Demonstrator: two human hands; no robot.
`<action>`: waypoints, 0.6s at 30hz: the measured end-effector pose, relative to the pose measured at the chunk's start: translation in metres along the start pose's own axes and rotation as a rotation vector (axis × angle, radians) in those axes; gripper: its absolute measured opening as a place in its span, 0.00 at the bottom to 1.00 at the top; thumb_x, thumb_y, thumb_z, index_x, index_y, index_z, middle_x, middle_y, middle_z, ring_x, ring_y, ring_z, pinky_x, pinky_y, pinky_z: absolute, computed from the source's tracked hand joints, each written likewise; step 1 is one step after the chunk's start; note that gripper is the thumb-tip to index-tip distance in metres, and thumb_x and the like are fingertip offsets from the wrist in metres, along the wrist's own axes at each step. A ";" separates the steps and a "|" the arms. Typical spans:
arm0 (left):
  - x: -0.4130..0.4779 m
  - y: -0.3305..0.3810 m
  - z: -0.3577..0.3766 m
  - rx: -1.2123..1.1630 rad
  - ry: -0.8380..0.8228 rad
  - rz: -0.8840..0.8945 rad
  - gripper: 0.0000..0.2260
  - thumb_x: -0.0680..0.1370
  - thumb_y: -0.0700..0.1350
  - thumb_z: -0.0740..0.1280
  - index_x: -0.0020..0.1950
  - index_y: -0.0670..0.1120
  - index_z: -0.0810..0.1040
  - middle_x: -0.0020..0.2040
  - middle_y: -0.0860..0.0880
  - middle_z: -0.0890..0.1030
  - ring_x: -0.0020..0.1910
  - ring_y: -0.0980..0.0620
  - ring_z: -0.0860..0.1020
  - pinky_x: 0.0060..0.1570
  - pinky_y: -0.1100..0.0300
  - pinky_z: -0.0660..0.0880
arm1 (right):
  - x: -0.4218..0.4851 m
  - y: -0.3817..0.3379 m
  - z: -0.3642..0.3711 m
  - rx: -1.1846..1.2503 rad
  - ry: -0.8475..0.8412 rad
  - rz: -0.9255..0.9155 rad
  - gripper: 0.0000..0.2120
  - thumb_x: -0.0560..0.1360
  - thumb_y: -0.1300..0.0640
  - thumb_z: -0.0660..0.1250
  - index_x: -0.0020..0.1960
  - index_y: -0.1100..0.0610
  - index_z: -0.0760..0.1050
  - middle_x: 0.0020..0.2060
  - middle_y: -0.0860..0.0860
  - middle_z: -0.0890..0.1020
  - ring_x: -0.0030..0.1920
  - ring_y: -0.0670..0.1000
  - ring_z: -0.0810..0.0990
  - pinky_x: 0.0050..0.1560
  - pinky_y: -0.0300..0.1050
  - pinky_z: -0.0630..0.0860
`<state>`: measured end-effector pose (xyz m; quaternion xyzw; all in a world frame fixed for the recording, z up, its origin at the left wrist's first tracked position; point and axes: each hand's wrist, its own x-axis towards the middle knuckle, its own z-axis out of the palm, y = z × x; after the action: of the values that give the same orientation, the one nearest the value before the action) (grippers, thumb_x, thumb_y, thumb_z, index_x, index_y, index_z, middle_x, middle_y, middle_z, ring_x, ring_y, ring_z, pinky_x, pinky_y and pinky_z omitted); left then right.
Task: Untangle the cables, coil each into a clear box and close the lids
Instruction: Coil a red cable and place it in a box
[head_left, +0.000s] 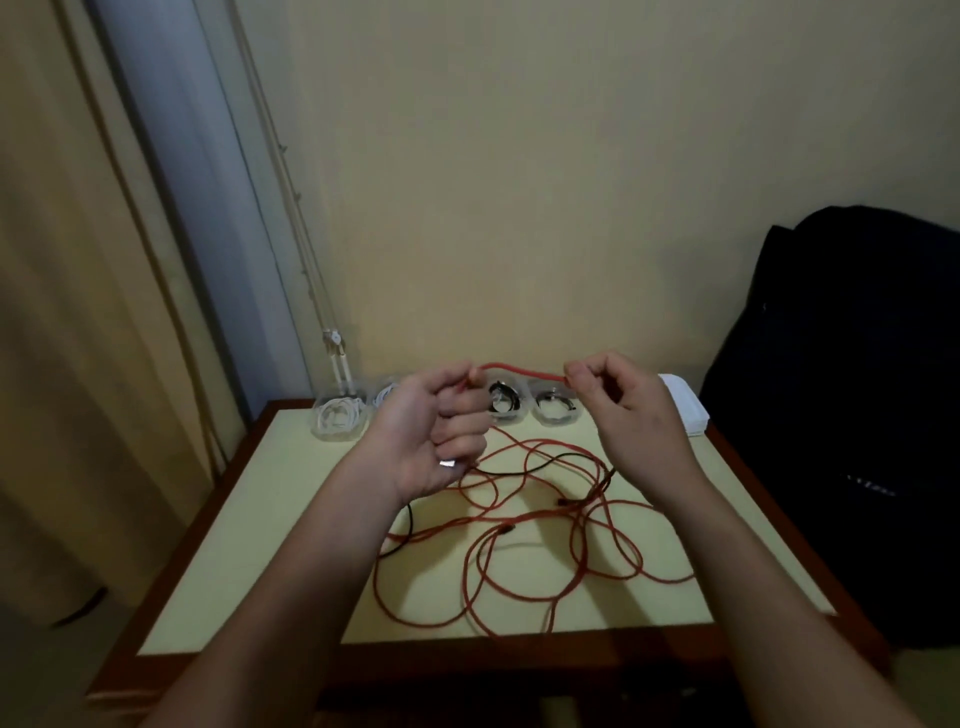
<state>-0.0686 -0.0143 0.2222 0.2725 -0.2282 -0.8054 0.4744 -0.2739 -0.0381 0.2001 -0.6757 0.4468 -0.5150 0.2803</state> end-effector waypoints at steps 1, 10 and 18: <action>-0.003 -0.003 -0.001 -0.072 0.015 0.038 0.13 0.81 0.46 0.57 0.39 0.46 0.73 0.24 0.55 0.59 0.20 0.57 0.51 0.19 0.65 0.47 | -0.009 0.003 0.002 0.017 0.012 0.023 0.13 0.82 0.51 0.65 0.43 0.59 0.76 0.29 0.45 0.68 0.30 0.42 0.64 0.31 0.35 0.63; -0.049 -0.010 -0.015 -0.376 0.146 0.401 0.12 0.80 0.43 0.56 0.43 0.45 0.78 0.27 0.55 0.62 0.23 0.58 0.56 0.22 0.64 0.52 | -0.087 0.030 0.017 0.128 0.129 0.213 0.10 0.80 0.49 0.68 0.42 0.52 0.79 0.30 0.40 0.77 0.33 0.39 0.72 0.36 0.34 0.68; -0.084 -0.032 -0.008 0.002 0.271 0.604 0.10 0.85 0.43 0.57 0.58 0.42 0.77 0.35 0.52 0.76 0.29 0.57 0.71 0.29 0.66 0.69 | -0.140 0.018 0.004 -0.278 0.137 -0.122 0.06 0.80 0.58 0.68 0.44 0.51 0.79 0.39 0.39 0.79 0.45 0.41 0.78 0.42 0.31 0.70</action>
<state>-0.0507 0.0737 0.2150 0.2973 -0.2342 -0.5846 0.7176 -0.2858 0.0788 0.1218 -0.6972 0.4899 -0.5092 0.1214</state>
